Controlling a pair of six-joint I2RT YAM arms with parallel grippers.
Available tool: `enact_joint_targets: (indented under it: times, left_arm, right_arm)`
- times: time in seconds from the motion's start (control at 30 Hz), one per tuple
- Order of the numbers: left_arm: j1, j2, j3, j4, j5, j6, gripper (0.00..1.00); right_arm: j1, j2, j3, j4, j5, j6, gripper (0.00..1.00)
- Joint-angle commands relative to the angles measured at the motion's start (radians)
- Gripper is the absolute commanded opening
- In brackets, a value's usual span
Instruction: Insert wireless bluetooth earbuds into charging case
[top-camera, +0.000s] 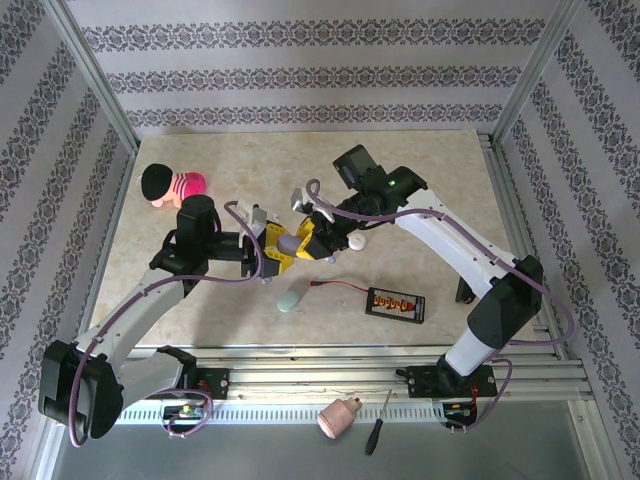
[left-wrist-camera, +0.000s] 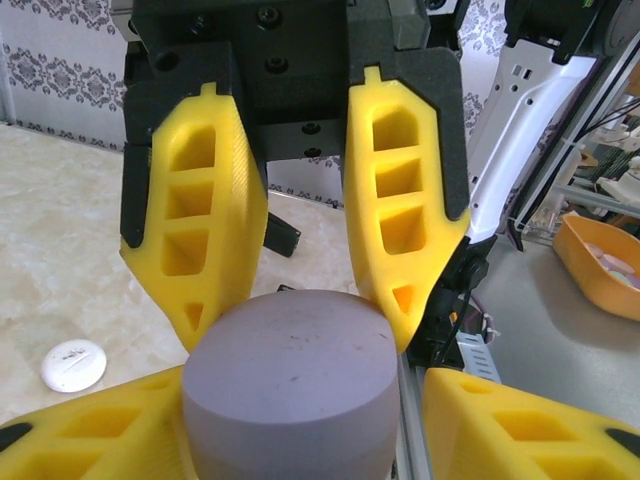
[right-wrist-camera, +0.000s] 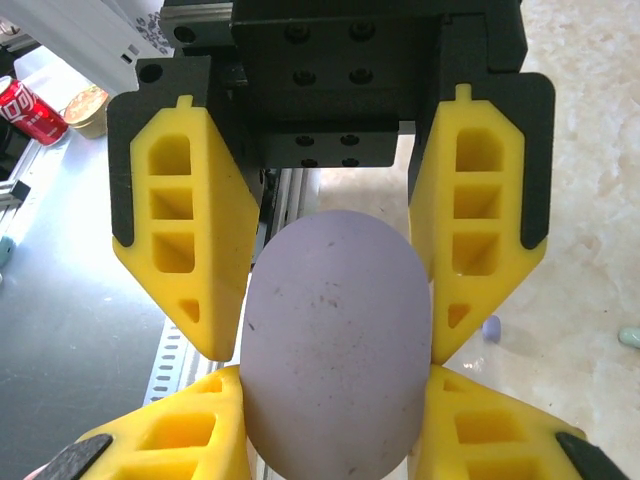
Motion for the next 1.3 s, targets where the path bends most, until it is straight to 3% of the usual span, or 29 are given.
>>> enact_joint_targets:
  times: [0.0, 0.07, 0.23, 0.6, 0.8, 1.03, 1.27]
  left_arm:
    - [-0.016, -0.016, -0.012, -0.004, 0.03, 0.023, 0.61]
    - [-0.015, -0.019, -0.013, -0.005, 0.021, 0.024, 0.67]
    - [-0.015, -0.024, -0.013, 0.001, 0.011, 0.017, 0.63]
    - [-0.015, -0.017, -0.017, 0.051, 0.015, -0.037, 0.41]
    - [-0.016, -0.019, -0.026, 0.065, 0.04, -0.017, 0.35]
    - [-0.015, -0.024, -0.042, 0.062, 0.039, 0.024, 0.32]
    - [-0.015, -0.035, -0.045, 0.038, 0.035, 0.052, 0.31]
  right_arm:
    - [0.006, -0.024, -0.004, 0.04, -0.041, -0.018, 0.24]
    - [0.006, -0.028, -0.007, 0.043, -0.042, -0.016, 0.24]
    - [0.006, -0.027, -0.014, 0.042, -0.036, -0.02, 0.24]
    - [0.005, -0.015, -0.013, 0.038, -0.026, -0.028, 0.25]
    - [0.005, -0.007, -0.004, 0.031, -0.002, -0.027, 0.26]
    - [0.002, -0.016, -0.015, 0.088, 0.038, 0.021, 0.56]
    - [-0.022, -0.049, -0.056, 0.179, 0.065, 0.095, 0.63]
